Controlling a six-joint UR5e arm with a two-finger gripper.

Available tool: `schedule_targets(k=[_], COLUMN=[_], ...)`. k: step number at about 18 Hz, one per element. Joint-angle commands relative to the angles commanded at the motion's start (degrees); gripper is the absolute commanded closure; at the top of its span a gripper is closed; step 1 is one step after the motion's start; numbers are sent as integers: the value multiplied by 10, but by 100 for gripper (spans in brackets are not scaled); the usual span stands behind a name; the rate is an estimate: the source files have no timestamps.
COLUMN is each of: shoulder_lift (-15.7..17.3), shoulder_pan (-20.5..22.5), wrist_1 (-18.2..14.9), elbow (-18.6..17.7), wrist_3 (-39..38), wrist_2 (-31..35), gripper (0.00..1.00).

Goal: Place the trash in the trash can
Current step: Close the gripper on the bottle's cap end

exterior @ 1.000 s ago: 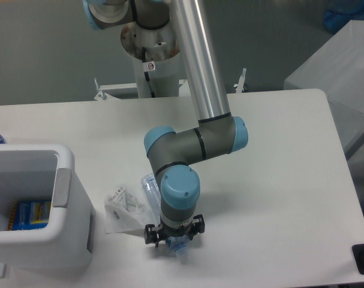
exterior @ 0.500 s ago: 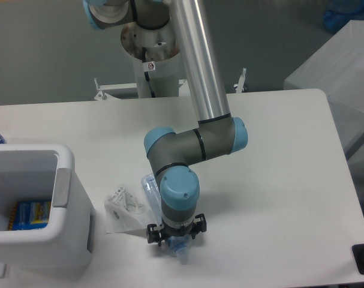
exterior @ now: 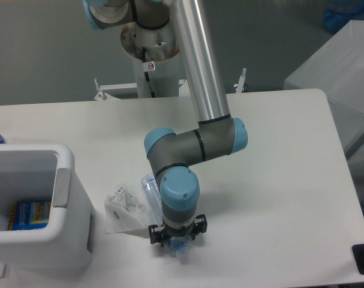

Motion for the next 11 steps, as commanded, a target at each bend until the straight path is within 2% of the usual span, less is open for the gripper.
schedule_targets(k=[5, 9, 11], shoulder_lift=[0, 2, 3], shoulder_pan=[0, 0, 0], wrist_1=[0, 0, 0], elbow=[0, -1, -1], wrist_3=[0, 0, 0], wrist_2=[0, 1, 0], gripper=[22, 33, 33])
